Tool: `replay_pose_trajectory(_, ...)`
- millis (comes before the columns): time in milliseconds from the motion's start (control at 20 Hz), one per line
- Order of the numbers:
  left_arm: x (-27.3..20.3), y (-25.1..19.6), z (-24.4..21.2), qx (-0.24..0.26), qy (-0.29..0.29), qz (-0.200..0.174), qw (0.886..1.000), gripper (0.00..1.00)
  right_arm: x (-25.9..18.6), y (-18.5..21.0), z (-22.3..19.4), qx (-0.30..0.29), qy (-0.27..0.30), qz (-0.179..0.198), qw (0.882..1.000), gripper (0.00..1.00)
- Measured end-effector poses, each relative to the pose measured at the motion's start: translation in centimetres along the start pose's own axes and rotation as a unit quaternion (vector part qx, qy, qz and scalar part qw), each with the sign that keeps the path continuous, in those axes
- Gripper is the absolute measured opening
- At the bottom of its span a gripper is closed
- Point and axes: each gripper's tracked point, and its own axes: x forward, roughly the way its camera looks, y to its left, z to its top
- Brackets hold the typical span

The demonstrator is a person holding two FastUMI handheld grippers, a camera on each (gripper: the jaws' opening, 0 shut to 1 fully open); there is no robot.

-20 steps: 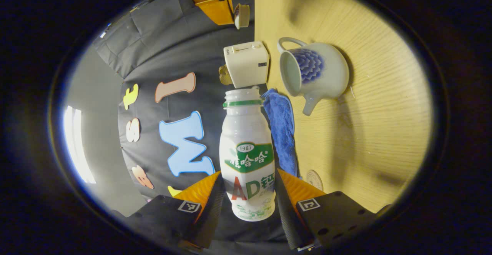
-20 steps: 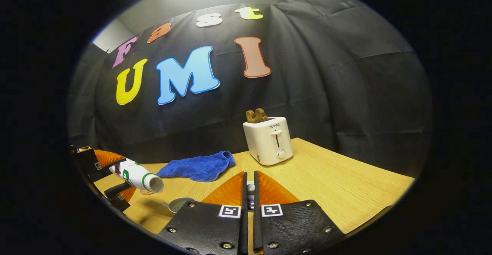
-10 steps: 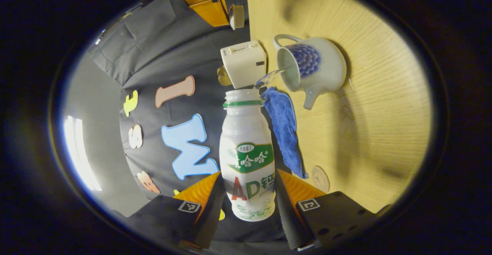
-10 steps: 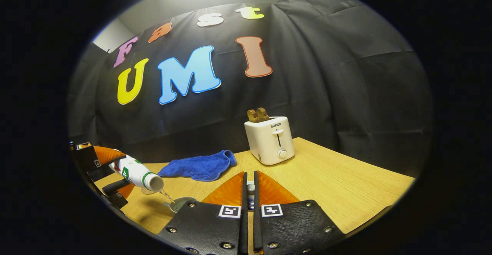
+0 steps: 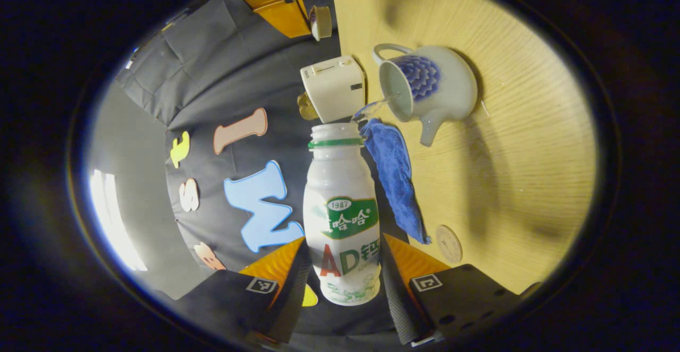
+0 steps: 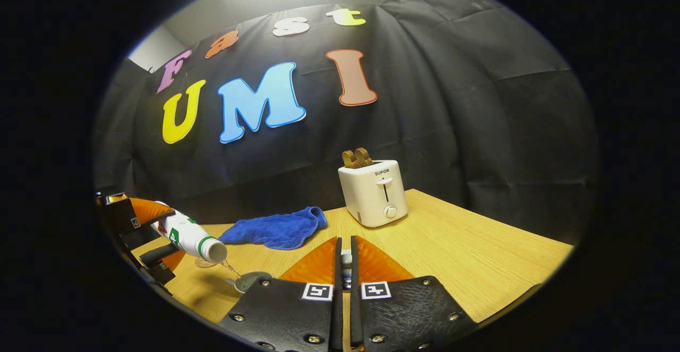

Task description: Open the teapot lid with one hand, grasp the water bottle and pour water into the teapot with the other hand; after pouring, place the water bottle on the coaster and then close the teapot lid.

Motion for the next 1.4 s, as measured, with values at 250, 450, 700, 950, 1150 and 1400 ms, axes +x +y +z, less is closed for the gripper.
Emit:
replay_pose_trajectory(250, 0.4, 0.0, 0.0, 0.008, -0.002, -0.001, 1.0, 0.82, 0.1, -0.1, -0.1, 0.002, 0.0, -0.001, 1.0, 0.05)
replay_pose_trajectory(450, 0.5, -0.1, 0.0, 0.015, -0.003, -0.001, 1.0, 0.77, 0.1, -0.1, -0.1, 0.001, 0.001, -0.001, 1.0, 0.05)
replay_pose_trajectory(700, 0.6, 0.1, 0.2, 0.028, -0.007, 0.002, 1.0, 0.75, 0.1, -0.2, 0.0, 0.002, 0.001, -0.002, 1.0, 0.05)
replay_pose_trajectory(950, 0.8, 0.4, 0.4, 0.046, -0.012, 0.006, 0.999, 0.8, 0.1, -0.2, -0.1, 0.003, 0.001, -0.001, 1.0, 0.05)
replay_pose_trajectory(1150, 0.9, 1.0, 0.8, 0.064, -0.02, 0.01, 0.998, 0.71, 0.1, -0.2, 0.0, 0.006, 0.001, -0.001, 1.0, 0.05)
replay_pose_trajectory(1400, 0.9, 1.0, 1.1, 0.082, -0.028, 0.01, 0.996, 0.82, 0.1, -0.2, 0.0, 0.007, 0.001, 0.0, 1.0, 0.05)
